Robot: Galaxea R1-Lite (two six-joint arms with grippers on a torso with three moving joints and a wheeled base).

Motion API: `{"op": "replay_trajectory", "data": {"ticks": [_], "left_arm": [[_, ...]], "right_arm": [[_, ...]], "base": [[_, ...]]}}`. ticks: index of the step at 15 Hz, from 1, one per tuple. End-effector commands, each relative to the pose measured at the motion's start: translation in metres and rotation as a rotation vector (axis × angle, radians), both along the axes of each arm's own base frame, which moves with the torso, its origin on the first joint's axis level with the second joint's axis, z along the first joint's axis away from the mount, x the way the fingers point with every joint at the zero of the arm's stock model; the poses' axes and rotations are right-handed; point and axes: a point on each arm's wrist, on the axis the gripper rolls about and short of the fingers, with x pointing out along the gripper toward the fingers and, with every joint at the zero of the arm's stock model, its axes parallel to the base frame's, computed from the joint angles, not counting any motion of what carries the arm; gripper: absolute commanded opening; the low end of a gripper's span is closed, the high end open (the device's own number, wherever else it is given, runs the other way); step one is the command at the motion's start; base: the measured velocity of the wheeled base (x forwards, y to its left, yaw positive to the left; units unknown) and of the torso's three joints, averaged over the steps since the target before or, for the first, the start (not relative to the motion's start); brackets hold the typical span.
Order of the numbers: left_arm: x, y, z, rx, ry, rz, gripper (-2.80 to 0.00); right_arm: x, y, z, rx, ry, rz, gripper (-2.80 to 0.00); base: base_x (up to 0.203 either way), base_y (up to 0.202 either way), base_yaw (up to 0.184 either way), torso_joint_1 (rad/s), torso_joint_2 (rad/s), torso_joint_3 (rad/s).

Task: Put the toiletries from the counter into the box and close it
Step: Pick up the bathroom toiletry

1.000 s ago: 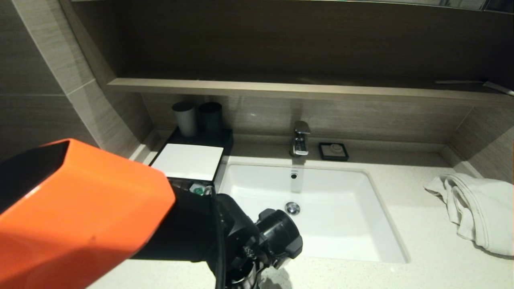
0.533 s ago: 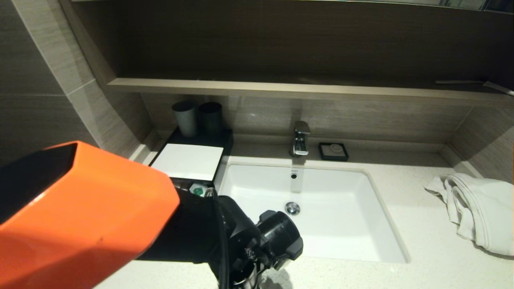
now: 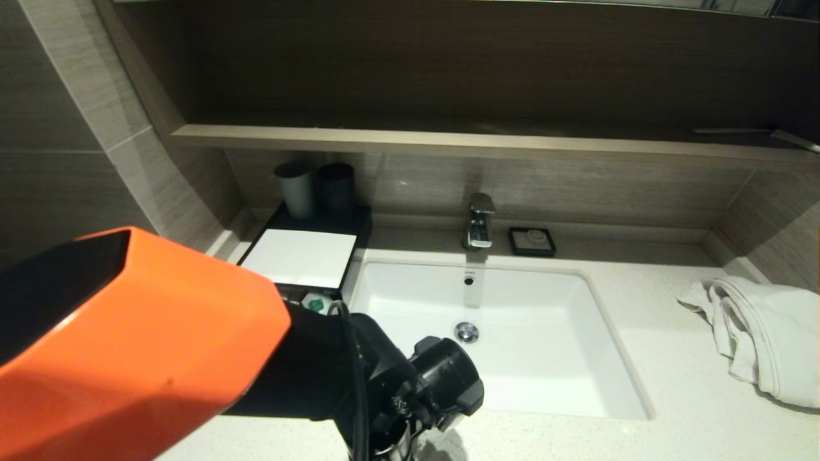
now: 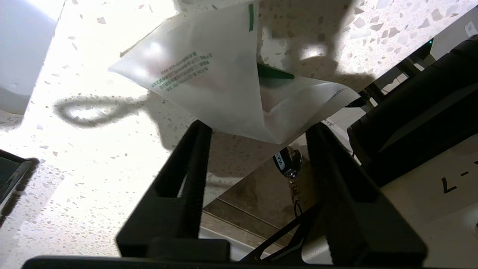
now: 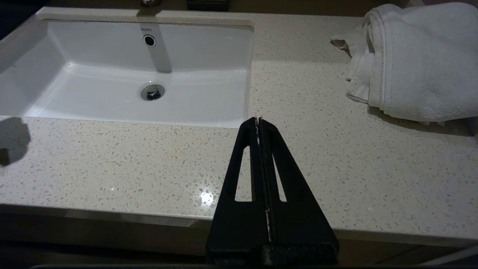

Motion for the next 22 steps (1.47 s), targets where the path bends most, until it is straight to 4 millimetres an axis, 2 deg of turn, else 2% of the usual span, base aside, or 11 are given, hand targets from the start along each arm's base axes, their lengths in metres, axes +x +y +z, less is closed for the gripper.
{"op": "replay_trajectory", "data": {"ticks": [1, 12, 22], "left_arm": [[0.000, 0.000, -0.001, 0.006, 0.002, 0.000, -2.80], [0.003, -0.003, 0.003, -0.027, -0.025, 0.010, -2.80], [0.005, 0.005, 0.012, 0.005, -0.107, 0.043, -2.80]], "right_arm": [[0.000, 0.000, 0.000, 0.000, 0.000, 0.001, -2.80], [0.000, 0.000, 0.000, 0.000, 0.000, 0.001, -2.80], [0.000, 0.000, 0.000, 0.000, 0.000, 0.001, -2.80]], "base": [[0.000, 0.000, 0.000, 0.000, 0.00, 0.000], [0.000, 0.000, 0.000, 0.000, 0.00, 0.000], [0.000, 0.000, 0.000, 0.000, 0.00, 0.000]]}}
